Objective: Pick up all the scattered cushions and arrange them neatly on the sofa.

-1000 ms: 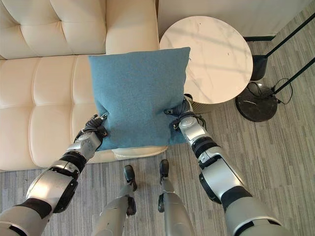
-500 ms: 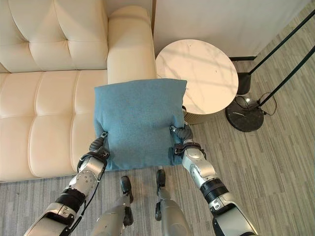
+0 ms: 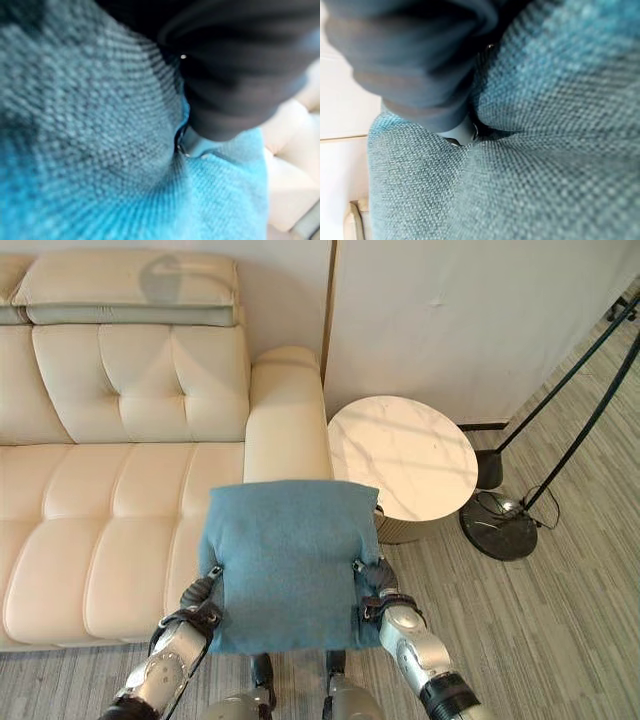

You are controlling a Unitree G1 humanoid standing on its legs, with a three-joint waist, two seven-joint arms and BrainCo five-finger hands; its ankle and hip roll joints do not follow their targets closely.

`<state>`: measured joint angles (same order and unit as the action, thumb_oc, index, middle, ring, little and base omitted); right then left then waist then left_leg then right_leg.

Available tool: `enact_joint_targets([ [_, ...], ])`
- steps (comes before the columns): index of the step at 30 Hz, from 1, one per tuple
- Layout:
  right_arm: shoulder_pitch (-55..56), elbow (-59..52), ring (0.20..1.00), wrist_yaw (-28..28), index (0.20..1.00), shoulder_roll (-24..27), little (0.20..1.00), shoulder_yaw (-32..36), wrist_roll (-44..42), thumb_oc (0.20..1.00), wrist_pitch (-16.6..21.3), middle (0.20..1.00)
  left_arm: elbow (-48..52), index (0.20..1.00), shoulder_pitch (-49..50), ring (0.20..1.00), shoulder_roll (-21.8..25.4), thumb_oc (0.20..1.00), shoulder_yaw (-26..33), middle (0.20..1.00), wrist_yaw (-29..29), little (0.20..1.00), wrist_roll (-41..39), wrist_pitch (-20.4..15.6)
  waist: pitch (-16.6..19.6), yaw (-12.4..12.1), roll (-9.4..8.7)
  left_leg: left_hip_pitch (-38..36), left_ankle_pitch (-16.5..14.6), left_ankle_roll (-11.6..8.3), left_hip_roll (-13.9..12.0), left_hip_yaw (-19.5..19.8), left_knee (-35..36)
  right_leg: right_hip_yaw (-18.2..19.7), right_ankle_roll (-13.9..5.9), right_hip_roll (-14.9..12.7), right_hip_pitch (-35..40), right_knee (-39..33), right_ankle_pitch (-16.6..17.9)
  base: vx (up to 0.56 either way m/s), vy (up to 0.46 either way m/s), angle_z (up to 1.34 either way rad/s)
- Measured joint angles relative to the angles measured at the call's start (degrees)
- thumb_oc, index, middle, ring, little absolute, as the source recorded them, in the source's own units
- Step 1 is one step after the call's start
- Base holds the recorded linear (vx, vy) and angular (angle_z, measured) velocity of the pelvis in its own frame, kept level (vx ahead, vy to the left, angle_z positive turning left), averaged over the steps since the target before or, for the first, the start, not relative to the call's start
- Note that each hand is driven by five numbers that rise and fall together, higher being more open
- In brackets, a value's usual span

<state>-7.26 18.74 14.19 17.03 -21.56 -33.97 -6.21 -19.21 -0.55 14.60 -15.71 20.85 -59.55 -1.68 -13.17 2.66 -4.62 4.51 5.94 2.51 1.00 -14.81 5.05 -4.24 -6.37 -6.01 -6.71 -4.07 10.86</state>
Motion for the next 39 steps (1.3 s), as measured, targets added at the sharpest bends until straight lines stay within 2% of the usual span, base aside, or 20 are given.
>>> enact_joint_targets([
  [2,0.42,-0.72,0.200,-0.18,0.200,0.89,0.200,0.52,0.69,0.200,-0.51,0.200,1.31,0.200,0.54,0.200,-0.04,0.200,-0.09,0.200,0.02,0.200,0.00,0.50,0.45,-0.45,1.83,1.79,1.72,2.60,-2.31,1.05,-0.09,2.76,0.06,0.85,-3.70,15.59,-9.04,-0.10,-0.039,0.49],
  [4,0.76,-2.61,0.200,-0.86,0.200,1.04,0.200,1.01,1.43,0.200,-0.56,0.200,3.07,0.200,2.33,0.200,0.61,0.200,-0.06,0.200,0.02,0.200,0.00,0.87,0.74,-1.73,2.01,1.51,2.17,2.75,-3.09,1.88,-0.43,4.83,-1.13,0.59,-0.66,20.79,-14.82,-0.06,-0.139,0.24],
  [7,1.16,-4.40,0.200,-1.62,0.200,0.78,0.200,1.88,2.16,0.200,-0.59,0.200,5.38,0.200,4.96,0.200,1.39,0.200,0.49,0.200,0.01,0.200,0.04,0.97,1.32,-2.43,1.67,1.41,3.85,0.65,-2.91,3.99,-0.45,5.97,-1.96,0.54,6.02,14.34,-17.78,-0.14,-0.211,0.24],
  [10,1.94,-4.60,0.200,-2.37,0.200,2.02,0.200,1.97,3.11,0.200,-0.66,0.200,5.48,0.200,5.47,0.200,0.80,0.200,0.07,0.200,-0.01,0.200,1.42,1.62,2.54,-2.76,3.61,2.45,5.16,-1.41,-4.79,7.30,-0.41,6.02,-0.04,4.18,9.32,7.55,-16.14,-0.24,-0.230,0.44],
  [14,5.02,-4.65,0.200,-2.50,0.200,2.66,0.200,2.05,3.03,0.200,-0.58,0.200,5.35,0.200,7.45,0.200,0.48,0.200,-0.34,0.200,-0.29,0.200,4.53,3.20,3.85,-3.25,4.90,5.37,8.64,-5.19,-7.42,14.71,-1.77,5.26,5.07,10.44,7.98,12.91,-17.98,-0.36,-0.338,0.72],
  [16,7.01,-5.39,0.200,-2.58,0.200,3.12,0.200,1.97,2.85,0.200,-0.44,0.200,7.33,0.200,8.21,0.200,0.83,0.200,-0.69,0.200,-0.50,0.200,4.66,3.38,4.17,-3.31,4.40,8.76,10.77,-10.26,-8.79,18.60,-1.51,3.35,11.99,15.24,2.27,18.99,-20.66,-0.34,-0.274,1.00],
  [17,7.39,-5.50,0.200,-2.68,0.200,3.57,0.200,1.84,2.80,0.200,-0.47,0.200,7.32,0.200,9.01,0.200,0.46,0.200,-0.91,0.200,-0.53,0.200,4.66,3.50,3.83,-3.07,5.22,9.29,9.46,-10.34,-9.42,19.58,-0.47,1.82,13.29,16.47,2.08,19.63,-19.83,-0.22,-0.156,0.91],
  [19,7.73,-5.56,0.200,-2.74,0.200,3.63,0.200,1.84,2.80,0.200,-0.84,0.200,6.73,0.200,9.53,0.200,1.20,0.200,-1.05,0.200,-0.52,0.200,4.65,4.52,2.69,-3.95,3.66,10.11,-2.48,-10.67,-9.44,15.32,-0.84,-0.94,15.04,15.00,1.26,20.52,-18.52,-0.26,-0.155,0.88],
  [21,7.55,-5.72,0.200,-3.12,0.200,3.18,0.200,1.94,2.80,0.200,-1.17,0.200,6.20,0.200,9.36,0.200,2.14,0.200,-1.03,0.200,-0.54,0.200,4.68,5.28,1.62,-3.77,0.76,8.82,-1.66,-8.47,-7.12,8.53,-1.89,-3.96,16.61,10.43,1.72,16.85,-16.11,-0.20,-0.125,0.76],
  [22,7.61,-5.71,0.200,-3.12,0.200,3.09,0.200,1.97,2.81,0.200,-1.34,0.200,6.10,0.200,9.41,0.200,1.71,0.200,-0.89,0.200,-0.54,0.200,4.72,5.36,1.48,-3.72,0.48,7.30,-1.59,-8.37,-7.26,4.14,-3.49,-4.64,16.69,9.81,2.93,13.51,-13.98,-0.13,-0.062,0.71],
  [26,6.48,-5.92,0.200,-3.12,0.200,2.79,0.200,2.01,2.80,0.200,-1.56,0.200,6.93,0.200,8.65,0.200,1.07,0.200,0.26,0.200,-0.75,0.200,5.06,5.32,1.23,-2.84,-0.27,3.35,-5.97,-7.68,-7.61,4.43,-16.99,-5.41,12.66,9.18,3.53,5.15,-9.73,-0.08,-0.015,0.37],
  [28,5.81,-5.83,0.200,-3.08,0.200,2.78,0.200,2.82,2.80,0.200,-1.61,0.200,6.98,0.200,7.31,0.200,0.94,0.200,0.17,0.200,-0.78,0.200,5.06,5.39,0.56,-0.94,-1.30,-4.04,-7.20,-7.42,-5.72,2.03,-10.57,-6.83,8.26,8.53,3.50,0.51,-7.93,-0.02,0.083,0.64],
  [29,5.70,-5.57,0.200,-3.03,0.200,2.89,0.200,3.40,2.81,0.200,-1.69,0.200,6.92,0.200,6.92,0.200,0.38,0.200,0.04,0.200,-0.78,0.200,5.06,5.42,0.08,-0.87,-0.53,-6.50,-7.12,-7.32,-6.23,1.85,-6.88,-9.10,5.39,8.59,3.32,0.40,-10.27,-0.04,0.122,0.69],
  [30,5.44,-5.89,0.200,-3.07,0.200,3.69,0.200,4.28,2.77,0.200,-1.69,0.200,7.41,0.200,6.60,0.200,-0.87,0.200,-0.04,0.200,-0.84,0.200,5.08,5.35,0.04,-0.81,2.28,-8.17,-7.35,-6.52,-8.92,1.81,-2.37,-12.40,8.84,9.49,-0.99,7.42,-13.34,-0.05,0.121,0.75],
  [31,5.28,-6.05,0.200,-2.96,0.200,4.61,0.200,5.28,2.79,0.200,-1.54,0.200,7.42,0.200,5.21,0.200,-1.32,0.200,-0.74,0.200,-1.17,0.200,5.14,5.36,-0.27,0.83,3.09,-9.14,-7.26,-7.95,-10.44,1.44,0.33,-13.35,11.36,8.55,-3.49,11.58,-10.27,-0.03,0.080,0.83],
  [34,4.20,-6.03,0.200,-2.57,0.200,4.19,0.200,4.84,2.78,0.200,-1.60,0.200,4.98,0.200,3.25,0.200,-1.03,0.200,-1.05,0.200,-1.07,0.200,6.28,5.46,-1.41,-0.71,2.01,-6.34,-7.02,-6.94,-8.53,1.28,-0.14,-11.63,8.49,8.60,-3.60,5.57,-10.16,0.04,0.092,0.14],
  [35,2.83,-5.90,0.200,-2.59,0.200,5.10,0.200,4.33,2.74,0.200,-1.66,0.200,5.35,0.200,3.28,0.200,-0.98,0.200,-0.64,0.200,-0.94,0.200,6.50,5.65,-1.92,-1.41,4.98,-4.50,-7.47,-5.97,-11.34,1.90,0.20,-14.51,7.15,9.94,-4.70,7.70,-13.43,0.07,0.080,-0.23],
  [36,2.34,-5.84,0.200,-2.59,0.200,5.30,0.200,4.34,2.55,0.200,-1.75,0.200,6.54,0.200,3.29,0.200,-0.38,0.200,-0.43,0.200,-0.92,0.200,6.72,5.67,-2.97,-1.81,5.80,-3.89,-5.70,-7.03,-12.54,1.65,-0.80,-14.03,11.09,8.30,-7.58,21.08,-16.73,0.06,0.093,0.21],
  [37,3.92,-5.96,0.200,-2.61,0.200,4.60,0.200,4.03,2.46,0.200,-1.86,0.200,7.71,0.200,4.27,0.200,1.25,0.200,-0.65,0.200,-0.96,0.200,6.72,5.92,-2.10,-1.11,2.72,-3.72,-5.70,-7.09,-9.94,1.82,-1.84,-11.05,6.80,4.04,-5.92,24.21,-21.02,0.04,0.097,0.21],
  [39,4.80,-5.81,0.200,-2.91,0.200,3.13,0.200,3.98,2.48,0.200,-1.96,0.200,7.47,0.200,5.48,0.200,1.73,0.200,-0.45,0.200,-0.98,0.200,6.76,5.95,-1.90,-2.07,2.06,-4.43,-5.46,-7.29,-9.85,1.68,-1.54,-10.56,6.65,5.54,-2.56,17.87,-16.31,0.08,0.151,0.07],
])
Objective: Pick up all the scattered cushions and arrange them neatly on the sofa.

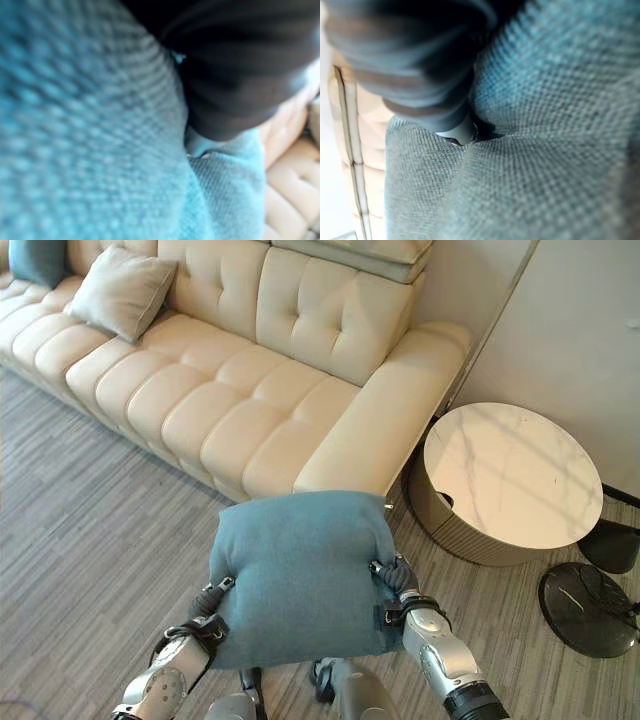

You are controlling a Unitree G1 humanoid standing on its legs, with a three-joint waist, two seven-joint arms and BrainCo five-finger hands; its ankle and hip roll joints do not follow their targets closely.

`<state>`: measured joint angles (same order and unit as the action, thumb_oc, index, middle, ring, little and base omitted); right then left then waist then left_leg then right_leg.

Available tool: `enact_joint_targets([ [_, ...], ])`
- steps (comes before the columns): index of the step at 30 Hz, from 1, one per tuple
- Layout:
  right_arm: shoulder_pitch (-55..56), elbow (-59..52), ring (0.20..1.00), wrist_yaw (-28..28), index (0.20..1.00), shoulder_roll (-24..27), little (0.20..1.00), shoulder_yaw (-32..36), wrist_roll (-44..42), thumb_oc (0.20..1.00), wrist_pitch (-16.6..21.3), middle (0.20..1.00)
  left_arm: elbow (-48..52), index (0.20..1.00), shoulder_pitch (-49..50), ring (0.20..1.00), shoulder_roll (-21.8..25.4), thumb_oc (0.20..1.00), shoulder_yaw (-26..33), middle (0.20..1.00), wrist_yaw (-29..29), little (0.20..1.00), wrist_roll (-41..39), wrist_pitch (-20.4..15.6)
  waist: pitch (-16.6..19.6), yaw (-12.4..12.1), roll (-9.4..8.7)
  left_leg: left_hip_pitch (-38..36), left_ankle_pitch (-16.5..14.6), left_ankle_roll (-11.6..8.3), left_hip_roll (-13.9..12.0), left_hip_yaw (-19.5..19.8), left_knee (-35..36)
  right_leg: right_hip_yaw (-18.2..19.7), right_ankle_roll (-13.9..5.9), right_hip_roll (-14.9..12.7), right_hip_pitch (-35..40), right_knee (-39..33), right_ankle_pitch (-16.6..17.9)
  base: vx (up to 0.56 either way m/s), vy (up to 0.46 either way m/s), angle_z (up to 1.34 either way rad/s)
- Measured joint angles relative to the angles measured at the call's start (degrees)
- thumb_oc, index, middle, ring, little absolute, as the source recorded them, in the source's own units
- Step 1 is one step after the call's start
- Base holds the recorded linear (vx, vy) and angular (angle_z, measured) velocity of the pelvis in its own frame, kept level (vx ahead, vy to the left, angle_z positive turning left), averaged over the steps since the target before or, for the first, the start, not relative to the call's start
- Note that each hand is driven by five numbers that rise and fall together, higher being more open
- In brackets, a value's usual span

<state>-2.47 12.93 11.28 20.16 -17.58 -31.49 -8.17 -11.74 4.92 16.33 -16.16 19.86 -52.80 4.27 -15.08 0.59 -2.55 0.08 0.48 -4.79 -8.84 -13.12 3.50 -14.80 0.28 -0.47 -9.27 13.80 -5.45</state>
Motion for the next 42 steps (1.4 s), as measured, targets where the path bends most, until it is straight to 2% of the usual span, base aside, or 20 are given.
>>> enact_joint_targets([
  [4,0.20,-1.81,0.200,-0.04,0.200,0.20,0.200,-0.17,0.09,0.200,0.08,0.200,-0.25,0.200,-0.08,0.200,-0.23,0.200,0.58,0.200,0.00,0.200,0.02,-0.08,-0.07,0.34,-0.58,0.14,0.82,1.22,1.51,0.18,1.10,-0.48,-0.16,1.53,3.47,-10.12,5.06,0.09,0.147,-0.12],
  [7,0.88,-1.85,0.200,0.00,0.200,0.92,0.200,0.26,0.10,0.200,0.10,0.200,-0.24,0.200,-0.18,0.200,-1.55,0.200,0.54,0.200,0.00,0.200,0.04,-0.07,0.04,0.60,-0.73,0.37,1.00,1.32,2.51,0.06,0.87,-0.60,-2.13,1.10,5.31,-14.83,6.56,0.08,0.200,-0.20],
  [14,1.31,-1.90,0.200,0.01,0.200,-0.14,0.200,0.08,0.42,0.200,0.07,0.200,-0.25,0.200,-0.10,0.200,-0.73,0.200,0.65,0.200,0.20,0.200,0.30,-0.07,1.94,0.68,-1.39,1.70,3.44,4.74,7.18,0.55,1.44,-0.57,-4.22,-3.17,5.70,-17.39,10.77,0.09,0.239,0.07],
  [16,1.10,-1.91,0.200,0.01,0.200,-0.72,0.200,0.11,0.63,0.200,0.12,0.200,-0.27,0.200,-0.22,0.200,-0.35,0.200,0.70,0.200,0.36,0.200,0.49,-0.27,2.64,0.64,-1.26,1.58,2.61,6.43,8.53,1.65,1.18,-0.39,-3.45,-4.98,3.59,-11.75,11.52,0.07,0.297,0.23],
  [17,0.85,-1.91,0.200,0.02,0.200,-1.06,0.200,0.03,0.71,0.200,0.17,0.200,-0.34,0.200,-0.43,0.200,-0.20,0.200,0.95,0.200,0.51,0.200,0.50,-0.55,2.85,0.53,-0.19,0.68,3.49,8.05,8.75,1.56,0.86,0.95,-4.49,-6.73,-0.93,-0.81,10.48,0.07,0.291,0.22],
  [19,1.06,-1.89,0.200,0.05,0.200,-1.47,0.200,-0.34,1.10,0.200,0.21,0.200,-0.45,0.200,-0.69,0.200,0.28,0.200,1.19,0.200,0.65,0.200,0.67,-0.59,2.84,0.79,-0.09,-1.22,2.89,8.93,9.51,1.68,0.70,1.62,-4.73,-9.13,-5.15,11.27,10.20,0.03,0.136,0.19],
  [21,1.05,-1.62,0.200,0.06,0.200,-2.07,0.200,-0.55,1.11,0.200,0.31,0.200,-0.96,0.200,-0.74,0.200,0.71,0.200,1.24,0.200,0.79,0.200,2.23,-0.86,3.06,0.84,-0.21,-2.25,1.93,10.09,10.55,2.11,0.79,7.00,-5.70,-8.31,-10.40,19.60,5.31,0.05,0.036,0.06],
  [23,-0.14,-1.64,0.200,0.03,0.200,-2.54,0.200,-1.16,1.05,0.200,0.76,0.200,-0.95,0.200,-1.05,0.200,0.94,0.200,2.65,0.200,0.79,0.200,2.27,-1.26,3.02,0.67,-1.20,-2.04,1.65,10.08,11.41,1.98,1.02,9.70,-7.20,-3.75,-11.90,10.90,2.39,0.10,-0.004,0.11],
  [25,-0.13,-1.60,0.200,0.05,0.200,-2.64,0.200,-1.25,1.03,0.200,0.79,0.200,-0.98,0.200,-0.99,0.200,1.01,0.200,2.67,0.200,0.79,0.200,2.27,-1.24,2.97,0.61,-1.19,-2.20,1.54,9.98,12.33,1.94,0.99,8.21,-7.01,-2.68,-12.16,5.48,2.55,0.17,-0.050,0.10],
  [27,-0.10,-1.59,0.200,0.04,0.200,-2.49,0.200,-1.46,1.00,0.200,0.81,0.200,-3.39,0.200,-2.39,0.200,0.88,0.200,2.87,0.200,0.77,0.200,2.49,-1.12,2.40,0.54,-1.80,-2.43,-0.85,8.84,14.00,3.27,1.04,7.86,-8.50,0.83,-11.23,-9.68,5.22,0.38,-0.074,0.19],
  [29,0.35,-1.58,0.200,0.04,0.200,-2.43,0.200,-1.40,1.01,0.200,0.72,0.200,-4.52,0.200,-2.44,0.200,0.42,0.200,2.87,0.200,0.77,0.200,2.83,-0.86,2.33,0.60,-2.52,-3.68,-2.29,9.41,15.48,3.78,1.02,2.61,-7.27,0.92,-9.23,-15.54,7.44,0.38,-0.057,0.18],
  [31,1.88,-1.15,0.200,0.02,0.200,-2.31,0.200,-0.52,0.99,0.200,0.69,0.200,-4.45,0.200,-1.87,0.200,-0.90,0.200,2.73,0.200,0.73,0.200,3.09,-0.34,2.30,1.03,-2.31,-6.36,-4.44,9.71,16.39,5.05,1.14,-2.16,-5.47,0.20,-5.78,-15.01,8.48,0.47,-0.070,0.30],
  [33,3.40,0.31,0.200,-0.06,0.200,-2.03,0.200,0.34,0.95,0.200,0.61,0.200,-3.90,0.200,-0.56,0.200,-2.71,0.200,2.55,0.200,0.63,0.200,4.45,-0.25,3.67,0.94,-0.84,-8.49,-6.42,9.27,15.61,5.97,1.03,-2.51,-2.22,1.10,-4.58,-12.55,9.29,0.44,-0.062,0.18],
  [34,3.47,0.29,0.200,-0.06,0.200,-1.91,0.200,0.35,0.95,0.200,0.61,0.200,-3.90,0.200,-0.54,0.200,-2.86,0.200,2.49,0.200,0.64,0.200,4.45,-0.25,3.97,0.99,-0.58,-8.56,-6.52,9.21,15.50,6.16,0.97,-2.42,-2.09,1.25,-4.54,-12.51,9.47,0.34,-0.041,0.22],
  [36,3.47,0.21,0.200,-0.07,0.200,-1.73,0.200,0.52,0.96,0.200,0.61,0.200,-3.88,0.200,-0.50,0.200,-2.80,0.200,2.42,0.200,0.55,0.200,4.44,-0.16,4.59,2.16,0.51,-9.74,-8.45,6.56,14.30,6.76,-1.72,-2.69,1.15,2.22,-0.98,-13.71,12.54,0.39,-0.094,0.32],
  [37,4.16,0.28,0.200,-0.10,0.200,-1.85,0.200,0.61,0.95,0.200,0.66,0.200,-3.79,0.200,-0.53,0.200,-2.89,0.200,2.40,0.200,0.40,0.200,4.42,-0.04,4.90,2.26,0.34,-9.39,-9.86,4.23,13.94,6.12,-8.52,-2.64,4.87,2.28,2.74,-15.14,12.60,0.44,-0.144,0.21],
  [38,4.85,0.08,0.200,-0.12,0.200,-1.68,0.200,0.80,0.93,0.200,0.68,0.200,-3.78,0.200,-0.39,0.200,-3.18,0.200,2.11,0.200,0.32,0.200,4.42,-0.04,5.18,2.24,0.41,-7.99,-10.43,3.14,13.66,5.58,-14.11,-2.68,5.95,2.23,4.85,-16.23,13.23,0.24,-0.115,0.11],
  [39,5.09,-0.07,0.200,-0.15,0.200,-1.16,0.200,0.61,0.77,0.200,0.80,0.200,-3.72,0.200,-0.13,0.200,-3.73,0.200,2.27,0.200,0.20,0.200,4.42,-0.06,5.52,2.11,0.72,-6.85,-10.53,2.97,13.36,4.52,-19.28,-2.49,6.01,2.24,6.75,-17.04,12.60,0.17,-0.094,-0.05],
  [40,4.91,-0.28,0.200,-0.23,0.200,-0.62,0.200,0.74,-0.07,0.200,1.14,0.200,-3.33,0.200,-0.06,0.200,-4.38,0.200,2.35,0.200,0.09,0.200,4.42,-0.07,6.20,2.15,1.68,-1.89,-10.36,0.66,12.32,3.15,-31.11,-2.16,6.63,2.54,8.79,-18.33,11.76,0.20,-0.103,-0.19],
  [42,3.99,-0.43,0.200,-0.22,0.200,-0.16,0.200,0.79,-0.21,0.200,1.62,0.200,-1.73,0.200,-0.24,0.200,-4.63,0.200,2.62,0.200,0.05,0.200,4.42,-0.44,6.41,1.66,2.06,4.17,-11.47,-2.27,10.40,3.24,-40.92,-0.62,7.13,2.83,9.42,-18.39,11.00,0.18,-0.087,-0.35],
])
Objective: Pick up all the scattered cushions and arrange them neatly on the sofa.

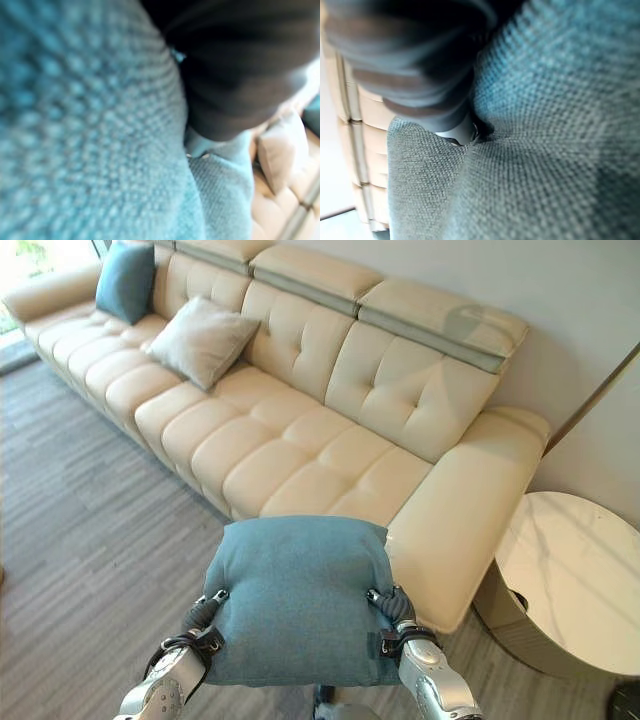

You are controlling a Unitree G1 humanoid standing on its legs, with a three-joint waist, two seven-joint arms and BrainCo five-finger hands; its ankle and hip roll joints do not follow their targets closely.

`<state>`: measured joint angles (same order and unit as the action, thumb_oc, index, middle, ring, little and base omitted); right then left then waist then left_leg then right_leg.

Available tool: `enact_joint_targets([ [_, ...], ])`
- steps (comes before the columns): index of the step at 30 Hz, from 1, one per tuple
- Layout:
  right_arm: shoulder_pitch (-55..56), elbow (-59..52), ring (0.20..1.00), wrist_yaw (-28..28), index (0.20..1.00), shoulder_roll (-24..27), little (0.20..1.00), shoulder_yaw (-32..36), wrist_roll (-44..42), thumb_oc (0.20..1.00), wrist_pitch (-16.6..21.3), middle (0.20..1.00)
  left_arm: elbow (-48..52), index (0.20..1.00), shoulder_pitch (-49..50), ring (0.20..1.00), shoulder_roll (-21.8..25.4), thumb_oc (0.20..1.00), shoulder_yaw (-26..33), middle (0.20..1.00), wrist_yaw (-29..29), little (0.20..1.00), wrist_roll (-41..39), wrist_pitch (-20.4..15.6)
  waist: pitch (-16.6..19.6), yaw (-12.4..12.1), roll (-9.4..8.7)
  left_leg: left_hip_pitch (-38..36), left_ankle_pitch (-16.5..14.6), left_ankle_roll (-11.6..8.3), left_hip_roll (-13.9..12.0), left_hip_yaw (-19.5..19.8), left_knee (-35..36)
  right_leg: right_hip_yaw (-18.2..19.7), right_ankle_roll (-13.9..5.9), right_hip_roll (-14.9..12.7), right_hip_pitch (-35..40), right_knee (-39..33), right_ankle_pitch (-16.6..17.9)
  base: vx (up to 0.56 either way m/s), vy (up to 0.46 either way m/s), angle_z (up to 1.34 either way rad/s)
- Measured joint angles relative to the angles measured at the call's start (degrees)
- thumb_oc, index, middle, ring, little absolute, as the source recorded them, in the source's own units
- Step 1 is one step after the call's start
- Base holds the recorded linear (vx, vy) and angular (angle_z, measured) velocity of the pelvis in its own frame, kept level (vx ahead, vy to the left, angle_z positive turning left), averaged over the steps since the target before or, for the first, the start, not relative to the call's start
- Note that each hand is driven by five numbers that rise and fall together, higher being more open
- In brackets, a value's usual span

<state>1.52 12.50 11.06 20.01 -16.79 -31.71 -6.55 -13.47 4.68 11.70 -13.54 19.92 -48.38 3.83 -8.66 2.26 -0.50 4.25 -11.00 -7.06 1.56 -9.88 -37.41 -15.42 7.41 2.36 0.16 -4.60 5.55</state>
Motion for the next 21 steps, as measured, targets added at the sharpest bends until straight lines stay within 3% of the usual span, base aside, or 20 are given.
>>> enact_joint_targets([
  [2,-1.03,-0.02,0.200,0.14,0.200,0.07,0.200,0.10,-0.53,0.200,0.16,0.200,0.12,0.200,-1.23,0.200,0.20,0.200,0.13,0.200,0.00,0.200,-0.03,-0.11,-0.42,0.31,-0.69,5.11,-0.98,0.20,-3.05,0.14,-0.35,2.04,1.06,-0.03,2.05,0.00,-1.12,0.16,-0.047,-0.27],
  [4,-1.60,-0.06,0.200,0.18,0.200,-0.22,0.200,0.20,-0.94,0.200,0.25,0.200,0.50,0.200,-1.70,0.200,0.72,0.200,0.12,0.200,0.01,0.200,-0.05,-0.12,-1.41,0.34,-2.89,7.78,-1.45,1.83,-3.30,-0.09,4.14,4.04,-0.15,-1.67,3.88,0.00,-3.08,0.19,0.016,-0.27],
  [5,-2.00,-0.05,0.200,0.21,0.200,-0.46,0.200,0.44,-0.93,0.200,0.25,0.200,0.71,0.200,-2.06,0.200,1.46,0.200,0.10,0.200,0.02,0.200,-0.06,-0.11,-2.41,0.25,-4.51,10.06,0.44,4.83,-2.75,2.61,15.11,5.39,-1.48,-2.66,5.75,0.00,-4.07,0.21,0.053,-0.49],
  [6,-2.12,-0.04,0.200,0.21,0.200,-0.60,0.200,0.38,-0.92,0.200,0.25,0.200,0.68,0.200,-1.93,0.200,1.60,0.200,0.09,0.200,0.07,0.200,-0.07,-0.09,-2.66,0.07,-5.01,9.99,2.45,5.95,-2.11,4.89,21.87,6.15,-2.41,-3.07,6.68,0.01,-4.65,0.19,0.053,-0.60],
  [8,-1.58,0.05,0.200,0.23,0.200,-0.53,0.200,-0.09,-0.90,0.200,0.22,0.200,0.64,0.200,-1.28,0.200,1.49,0.200,0.07,0.200,0.08,0.200,-0.08,-0.02,-2.86,0.77,-4.84,10.44,8.59,6.51,-2.03,7.76,30.26,6.48,-4.54,-3.73,9.38,0.02,-6.01,0.19,0.057,-0.55],
  [10,-0.54,0.04,0.200,0.23,0.200,0.09,0.200,-0.59,-0.87,0.200,0.21,0.200,0.55,0.200,0.06,0.200,0.91,0.200,0.19,0.200,0.09,0.200,-0.07,-0.02,-2.27,1.02,-3.02,9.25,11.75,6.36,-2.39,12.19,37.95,8.45,-6.97,-3.36,11.55,0.01,-8.15,0.22,0.093,-0.56],
  [11,-0.33,0.30,0.200,0.20,0.200,0.92,0.200,-0.61,-0.83,0.200,0.17,0.200,0.58,0.200,0.39,0.200,0.12,0.200,-0.08,0.200,0.09,0.200,-0.06,-0.01,-2.27,1.34,-1.56,8.57,12.28,6.13,-3.30,13.17,39.63,9.40,-8.31,-2.71,12.47,0.04,-9.40,0.23,0.124,-0.33],
  [12,-0.23,0.95,0.200,0.27,0.200,0.54,0.200,-0.52,-0.79,0.200,0.02,0.200,0.42,0.200,0.45,0.200,0.12,0.200,-0.26,0.200,0.21,0.200,-0.05,0.15,-2.12,1.61,-2.12,8.18,14.56,5.60,-2.44,12.83,39.37,9.65,-9.62,-3.51,12.88,0.26,-10.42,0.24,0.138,-0.29],
  [15,-0.21,0.79,0.200,0.09,0.200,-0.08,0.200,-0.48,-0.80,0.200,-0.13,0.200,0.42,0.200,0.12,0.200,1.76,0.200,0.04,0.200,0.32,0.200,-0.02,0.41,-2.14,1.66,-4.15,6.51,15.04,4.95,0.97,10.42,39.52,10.84,-11.58,-6.92,12.79,1.16,-12.78,0.31,0.199,-0.24],
  [17,-0.16,0.79,0.200,0.06,0.200,-1.10,0.200,-0.26,-0.37,0.200,-0.32,0.200,0.43,0.200,0.23,0.200,1.97,0.200,0.17,0.200,0.36,0.200,-0.03,0.46,-2.25,1.23,-3.94,4.09,16.94,7.57,2.91,8.48,39.79,10.81,-12.48,-9.15,14.27,1.83,-13.21,0.33,0.252,-0.32],
  [20,-0.27,0.45,0.200,0.03,0.200,-2.29,0.200,-0.22,0.37,0.200,-0.22,0.200,0.46,0.200,-0.04,0.200,3.15,0.200,0.29,0.200,0.42,0.200,-0.03,0.23,-2.18,0.43,-4.00,2.10,17.96,8.80,4.88,7.86,39.81,10.66,-13.73,-11.04,14.94,2.97,-14.44,0.27,0.240,-0.37],
  [21,-0.48,0.47,0.200,0.01,0.200,-2.62,0.200,-0.19,0.60,0.200,-0.24,0.200,0.59,0.200,-0.05,0.200,3.48,0.200,0.28,0.200,0.42,0.200,-0.03,0.12,-2.21,0.31,-4.00,1.69,18.56,11.24,5.18,7.82,40.01,10.66,-14.34,-10.71,14.51,3.10,-14.93,0.37,0.376,-0.15],
])
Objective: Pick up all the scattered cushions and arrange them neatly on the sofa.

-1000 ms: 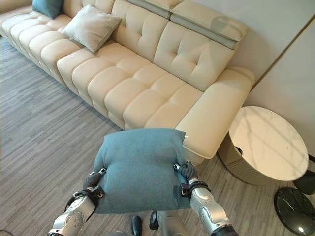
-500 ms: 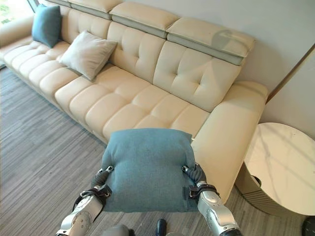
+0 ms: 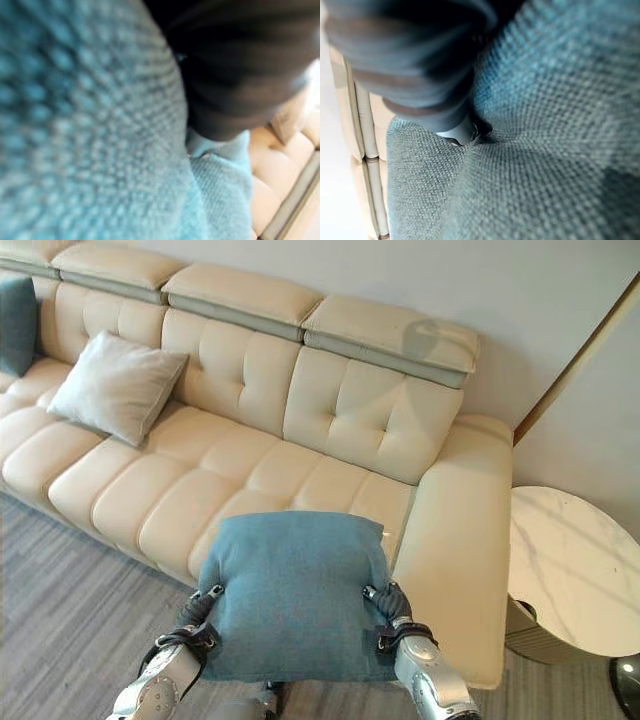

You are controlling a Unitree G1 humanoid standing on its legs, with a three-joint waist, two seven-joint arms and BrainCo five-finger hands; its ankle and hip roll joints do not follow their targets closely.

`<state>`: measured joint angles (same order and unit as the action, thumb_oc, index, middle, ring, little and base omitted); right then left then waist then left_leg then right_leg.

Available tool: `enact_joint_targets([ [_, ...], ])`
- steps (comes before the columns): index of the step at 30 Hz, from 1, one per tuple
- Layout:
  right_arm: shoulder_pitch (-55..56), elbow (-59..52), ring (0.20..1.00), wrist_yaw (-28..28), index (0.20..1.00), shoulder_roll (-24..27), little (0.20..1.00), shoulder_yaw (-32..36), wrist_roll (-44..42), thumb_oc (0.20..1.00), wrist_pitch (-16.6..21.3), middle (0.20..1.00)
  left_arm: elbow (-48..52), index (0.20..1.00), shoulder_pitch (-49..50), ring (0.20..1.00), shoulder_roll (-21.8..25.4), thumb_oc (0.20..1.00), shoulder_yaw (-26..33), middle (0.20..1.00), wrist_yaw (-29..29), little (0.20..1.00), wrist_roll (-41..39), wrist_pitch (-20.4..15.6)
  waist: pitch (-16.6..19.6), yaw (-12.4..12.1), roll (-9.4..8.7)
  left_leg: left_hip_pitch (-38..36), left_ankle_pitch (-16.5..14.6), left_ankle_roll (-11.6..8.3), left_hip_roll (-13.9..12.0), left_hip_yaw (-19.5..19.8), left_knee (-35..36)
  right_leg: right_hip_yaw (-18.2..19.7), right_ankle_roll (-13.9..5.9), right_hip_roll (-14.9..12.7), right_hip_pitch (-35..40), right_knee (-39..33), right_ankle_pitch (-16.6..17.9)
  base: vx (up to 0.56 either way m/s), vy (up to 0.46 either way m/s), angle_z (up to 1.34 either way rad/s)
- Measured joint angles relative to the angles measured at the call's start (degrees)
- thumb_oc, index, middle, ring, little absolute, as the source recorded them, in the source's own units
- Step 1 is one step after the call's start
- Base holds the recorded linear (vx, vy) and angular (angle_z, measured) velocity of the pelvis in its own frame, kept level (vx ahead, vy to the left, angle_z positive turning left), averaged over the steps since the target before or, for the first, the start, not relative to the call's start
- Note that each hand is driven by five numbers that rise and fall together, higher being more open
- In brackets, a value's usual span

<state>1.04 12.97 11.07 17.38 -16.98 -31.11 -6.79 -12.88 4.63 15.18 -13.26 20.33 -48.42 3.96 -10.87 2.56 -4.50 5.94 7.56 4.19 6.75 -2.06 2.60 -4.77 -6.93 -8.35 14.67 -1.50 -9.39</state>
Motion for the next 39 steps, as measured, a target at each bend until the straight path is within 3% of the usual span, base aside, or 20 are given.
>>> enact_joint_targets([
  [2,-0.07,0.05,0.200,-0.02,0.200,-0.54,0.200,0.49,0.83,0.200,-0.21,0.200,-0.28,0.200,0.01,0.200,0.02,0.200,-0.35,0.200,0.04,0.200,-0.03,0.22,-0.21,-0.02,0.63,-1.72,-0.67,1.07,-0.34,-1.73,1.58,1.48,-0.03,-0.28,-2.54,5.89,-0.29,0.25,0.375,-0.37],
  [3,0.80,-0.05,0.200,-0.04,0.200,-0.60,0.200,0.58,1.36,0.200,-0.31,0.200,-0.20,0.200,0.02,0.200,-0.22,0.200,-0.51,0.200,0.06,0.200,-0.03,0.31,0.07,0.63,1.58,-3.03,-0.72,3.09,-0.88,-1.81,2.06,1.82,-1.56,0.05,-6.10,13.49,-2.46,0.15,0.353,-0.48],
  [4,1.07,-0.06,0.200,-0.02,0.200,-1.03,0.200,0.68,1.74,0.200,-0.29,0.200,-0.22,0.200,-0.48,0.200,0.34,0.200,-0.69,0.200,0.09,0.200,0.02,0.33,0.09,0.98,1.29,-3.32,-0.86,3.83,-0.80,-2.77,2.03,2.26,-1.37,-0.21,-8.55,17.92,-1.80,0.08,0.314,-0.65],
  [6,-0.14,-0.02,0.200,-0.01,0.200,-1.00,0.200,0.92,2.02,0.200,-0.38,0.200,-0.05,0.200,-0.55,0.200,0.49,0.200,-0.41,0.200,0.17,0.200,0.03,0.24,-0.49,-0.21,2.44,-3.73,-0.46,3.68,-2.42,-6.20,2.05,3.04,-3.29,-0.52,-17.49,33.46,-2.64,0.07,0.146,-0.77],
  [7,0.18,-0.04,0.200,-0.03,0.200,-1.31,0.200,0.50,2.18,0.200,-0.37,0.200,-0.06,0.200,-0.56,0.200,0.63,0.200,-0.41,0.200,0.21,0.200,0.05,0.34,-0.43,0.64,2.44,-4.21,-1.27,3.88,-2.66,-7.65,2.06,2.43,-2.94,-0.53,-19.51,34.49,-3.47,0.12,0.113,-0.59],
  [10,-0.96,0.05,0.200,0.00,0.200,-1.71,0.200,0.58,2.47,0.200,-0.61,0.200,0.34,0.200,-0.51,0.200,0.77,0.200,0.62,0.200,0.31,0.200,0.07,0.16,-0.79,-0.33,2.76,-5.14,-3.68,2.26,-4.33,-13.54,2.07,-5.90,-1.37,-0.51,-25.32,25.85,-3.58,0.09,0.042,-1.09],
  [12,-1.45,0.04,0.200,0.02,0.200,-1.82,0.200,0.13,2.46,0.200,-0.58,0.200,0.29,0.200,-0.81,0.200,0.82,0.200,1.19,0.200,0.31,0.200,0.06,0.14,-0.86,-0.02,2.61,-5.25,-3.86,1.63,-4.68,-14.42,2.04,-7.99,-0.06,0.97,-26.40,19.29,-1.04,0.13,0.005,-0.48],
  [13,-0.94,0.18,0.200,0.10,0.200,-1.35,0.200,0.32,2.45,0.200,-0.83,0.200,0.36,0.200,-0.84,0.200,0.29,0.200,0.97,0.200,0.26,0.200,0.06,0.18,-0.89,1.58,2.38,-6.41,-4.41,0.85,-4.89,-15.12,2.06,-10.17,0.13,1.39,-25.31,16.33,3.68,0.22,-0.045,-0.21],
  [16,-1.18,0.07,0.200,0.00,0.200,-0.99,0.200,0.19,2.45,0.200,-0.75,0.200,0.40,0.200,0.13,0.200,-0.71,0.200,1.58,0.200,0.24,0.200,0.07,0.22,-0.79,0.08,2.18,-7.68,-5.18,-0.82,-6.39,-17.56,2.04,-17.08,1.15,1.53,-22.02,8.70,10.42,0.20,-0.101,-0.54],
  [17,-1.08,0.10,0.200,0.01,0.200,-0.97,0.200,0.25,2.45,0.200,-0.76,0.200,0.43,0.200,-0.04,0.200,-0.72,0.200,1.55,0.200,0.22,0.200,0.07,0.21,-0.84,0.34,2.28,-7.72,-4.79,-0.88,-6.64,-17.22,2.03,-17.38,2.15,2.25,-20.72,6.74,11.83,0.29,-0.211,0.02],
  [18,-0.74,0.15,0.200,0.01,0.200,-0.60,0.200,0.42,2.42,0.200,-0.75,0.200,0.44,0.200,-0.18,0.200,-1.29,0.200,1.28,0.200,0.16,0.200,0.09,0.26,-0.89,0.48,2.44,-8.17,-5.70,-2.50,-7.27,-17.19,2.00,-17.39,3.44,3.43,-19.18,4.59,12.34,0.20,-0.212,0.18],
  [20,0.71,0.50,0.200,0.08,0.200,-0.83,0.200,1.13,1.82,0.200,-0.94,0.200,0.43,0.200,0.16,0.200,-1.81,0.200,0.99,0.200,0.10,0.200,0.06,0.35,-0.89,0.30,1.14,-5.40,-8.19,-5.87,-9.42,-15.96,-9.34,-16.14,5.80,5.11,-14.84,-0.62,11.68,0.14,-0.198,0.11],
  [23,0.87,0.14,0.200,0.08,0.200,-0.48,0.200,1.78,1.13,0.200,-0.66,0.200,0.66,0.200,0.30,0.200,-2.59,0.200,0.95,0.200,-0.08,0.200,0.03,0.33,-0.57,-0.81,1.13,-0.45,-9.46,-7.13,-11.05,-13.85,-21.24,-15.60,8.40,6.03,-12.99,-1.89,12.48,0.11,-0.080,-0.11],
  [24,0.70,0.12,0.200,0.14,0.200,-0.33,0.200,1.84,0.68,0.200,-0.57,0.200,0.81,0.200,0.28,0.200,-2.84,0.200,0.95,0.200,-0.06,0.200,0.03,0.23,-0.64,-1.39,1.02,3.25,-10.95,-8.47,-11.55,-10.08,-27.41,-14.76,10.40,6.38,-12.47,-2.25,13.36,0.17,0.004,-0.32],
  [25,0.60,0.07,0.200,0.13,0.200,0.15,0.200,1.80,0.68,0.200,-0.51,0.200,0.84,0.200,0.52,0.200,-3.03,0.200,1.09,0.200,-0.03,0.200,0.04,0.25,-0.59,-1.33,1.34,1.71,-11.27,-8.22,-10.66,-9.26,-18.43,-14.45,10.08,6.65,-11.49,-3.16,13.14,0.19,0.035,-0.43],
  [27,0.56,0.12,0.200,0.15,0.200,0.72,0.200,1.78,0.67,0.200,-0.50,0.200,0.90,0.200,0.38,0.200,-3.29,0.200,1.05,0.200,-0.03,0.200,0.06,0.26,-0.82,-1.02,1.80,1.29,-10.33,-8.26,-10.15,-8.16,-10.06,-13.62,9.81,7.08,-10.97,-3.17,12.83,0.10,0.057,-0.28],
  [30,0.30,0.12,0.200,0.16,0.200,1.04,0.200,1.71,0.72,0.200,-0.50,0.200,0.87,0.200,0.39,0.200,-3.45,0.200,1.09,0.200,-0.03,0.200,0.09,0.27,-0.89,-0.88,1.70,-2.14,-3.99,-8.57,-9.46,-3.62,-0.46,-11.80,9.56,7.48,-10.81,-3.17,12.54,0.12,0.075,-0.32],
  [31,-0.07,0.12,0.200,0.14,0.200,2.02,0.200,1.48,0.74,0.200,-0.50,0.200,0.87,0.200,0.31,0.200,-3.79,0.200,0.94,0.200,-0.02,0.200,0.12,0.28,-1.01,-0.80,3.15,-3.52,1.40,-7.99,-11.22,0.18,1.44,-10.72,9.30,8.47,-10.76,-3.17,12.38,0.31,0.271,-0.22],
  [33,0.00,0.17,0.200,0.15,0.200,0.92,0.200,2.02,1.34,0.200,-0.71,0.200,0.82,0.200,0.17,0.200,-3.63,0.200,0.62,0.200,0.05,0.200,2.38,0.45,-1.39,-0.33,4.50,-5.88,-1.47,-5.58,-8.85,-0.52,2.49,-10.78,5.85,5.99,-8.98,-3.19,11.86,0.37,0.376,-0.05],
  [39,-0.90,0.00,0.200,0.38,0.200,-1.36,0.200,-0.49,2.01,0.200,-0.65,0.200,1.54,0.200,0.77,0.200,0.67,0.200,1.31,0.200,0.05,0.200,7.37,0.42,-0.98,-1.43,5.03,-4.86,-1.82,-3.08,-5.34,-1.70,2.07,-9.28,2.87,2.67,-10.40,-3.18,12.21,0.07,0.172,-0.06],
])
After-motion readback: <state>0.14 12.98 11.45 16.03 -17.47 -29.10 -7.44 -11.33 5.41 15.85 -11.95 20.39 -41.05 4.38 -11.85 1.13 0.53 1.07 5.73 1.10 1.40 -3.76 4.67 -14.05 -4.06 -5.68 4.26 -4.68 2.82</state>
